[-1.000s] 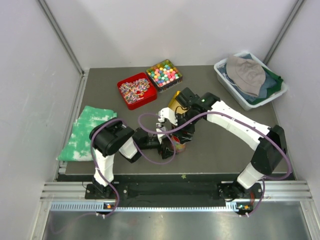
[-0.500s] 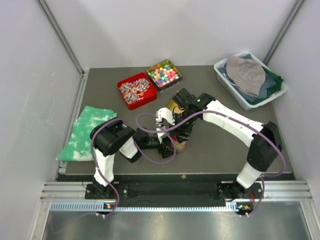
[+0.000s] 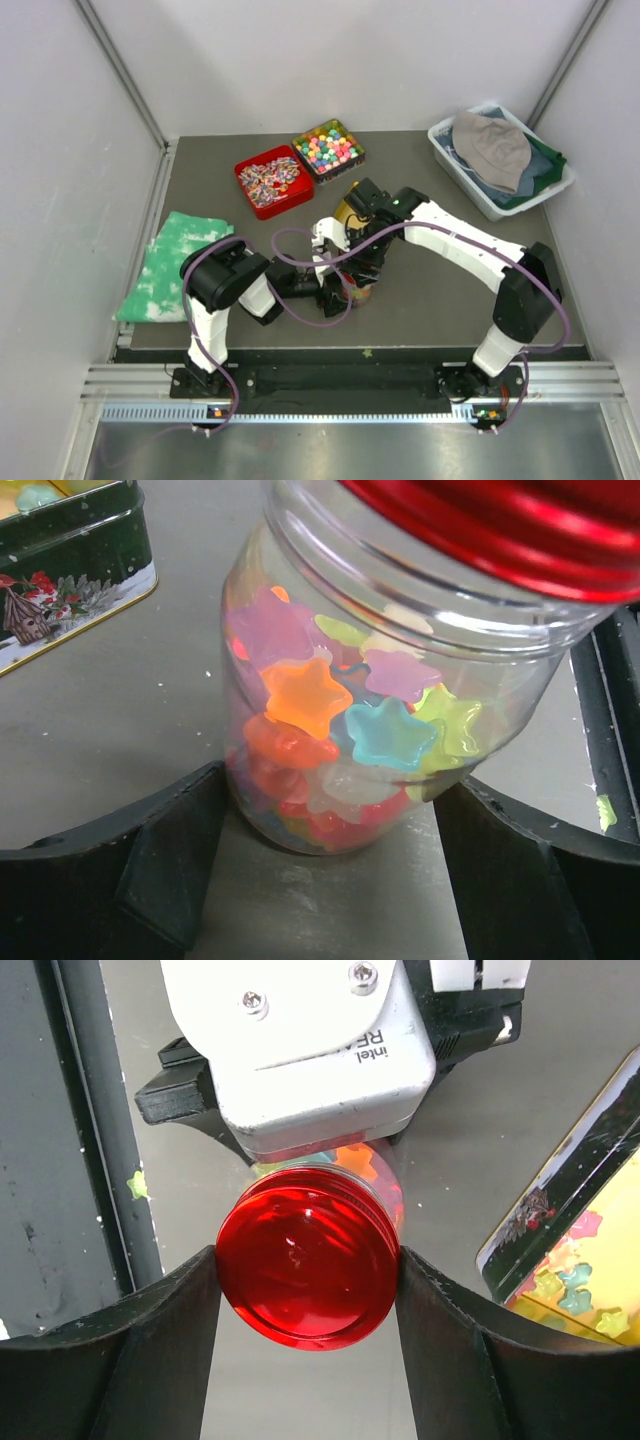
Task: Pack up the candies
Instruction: Screw the bottle lid onto the packing bottle.
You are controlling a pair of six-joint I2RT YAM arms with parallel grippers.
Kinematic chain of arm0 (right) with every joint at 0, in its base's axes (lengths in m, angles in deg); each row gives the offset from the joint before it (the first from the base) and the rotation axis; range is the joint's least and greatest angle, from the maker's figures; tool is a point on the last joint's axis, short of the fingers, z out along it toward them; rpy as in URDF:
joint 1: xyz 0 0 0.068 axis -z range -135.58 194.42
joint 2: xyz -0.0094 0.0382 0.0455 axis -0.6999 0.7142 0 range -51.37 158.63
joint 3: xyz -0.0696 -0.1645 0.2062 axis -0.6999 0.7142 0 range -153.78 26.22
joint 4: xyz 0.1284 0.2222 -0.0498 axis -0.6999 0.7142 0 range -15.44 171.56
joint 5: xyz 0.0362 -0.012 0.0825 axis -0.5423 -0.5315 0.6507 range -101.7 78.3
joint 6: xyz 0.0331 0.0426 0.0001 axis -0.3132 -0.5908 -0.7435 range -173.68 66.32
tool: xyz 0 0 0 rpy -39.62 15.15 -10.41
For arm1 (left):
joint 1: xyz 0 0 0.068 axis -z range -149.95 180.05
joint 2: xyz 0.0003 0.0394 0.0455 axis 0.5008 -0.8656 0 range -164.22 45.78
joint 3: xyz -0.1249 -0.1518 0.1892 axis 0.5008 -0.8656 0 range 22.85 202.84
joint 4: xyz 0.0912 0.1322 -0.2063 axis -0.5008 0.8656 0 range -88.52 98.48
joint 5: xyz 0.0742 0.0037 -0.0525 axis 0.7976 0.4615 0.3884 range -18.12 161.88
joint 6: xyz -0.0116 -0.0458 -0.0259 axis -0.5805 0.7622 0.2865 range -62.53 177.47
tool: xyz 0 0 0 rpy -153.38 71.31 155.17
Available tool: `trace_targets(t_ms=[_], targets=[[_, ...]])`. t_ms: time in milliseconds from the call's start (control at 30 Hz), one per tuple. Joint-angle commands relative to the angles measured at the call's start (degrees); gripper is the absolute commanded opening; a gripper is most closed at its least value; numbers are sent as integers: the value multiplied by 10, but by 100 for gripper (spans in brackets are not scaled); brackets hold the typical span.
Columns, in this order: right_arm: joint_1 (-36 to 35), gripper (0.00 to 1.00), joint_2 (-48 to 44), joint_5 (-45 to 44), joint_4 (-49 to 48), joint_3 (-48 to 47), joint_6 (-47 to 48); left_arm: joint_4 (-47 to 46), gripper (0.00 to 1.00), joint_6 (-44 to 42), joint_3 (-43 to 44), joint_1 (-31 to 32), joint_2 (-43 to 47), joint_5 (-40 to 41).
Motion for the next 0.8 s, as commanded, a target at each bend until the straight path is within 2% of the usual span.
trace_targets(t_ms=[0,367,533,767], targets=[[-7,53,2,-3,-11,3,2,-188,88,26,2,1,-2,-21],[-8,53,8,-1,-6,-4,2,-188,89,33,13,3,-14,-35],[-7,53,10,-2,-12,5,-1,-188,82,28,13,4,-16,-38],[1,53,3,12,-19,25,-5,-189,82,19,10,6,-15,-41]])
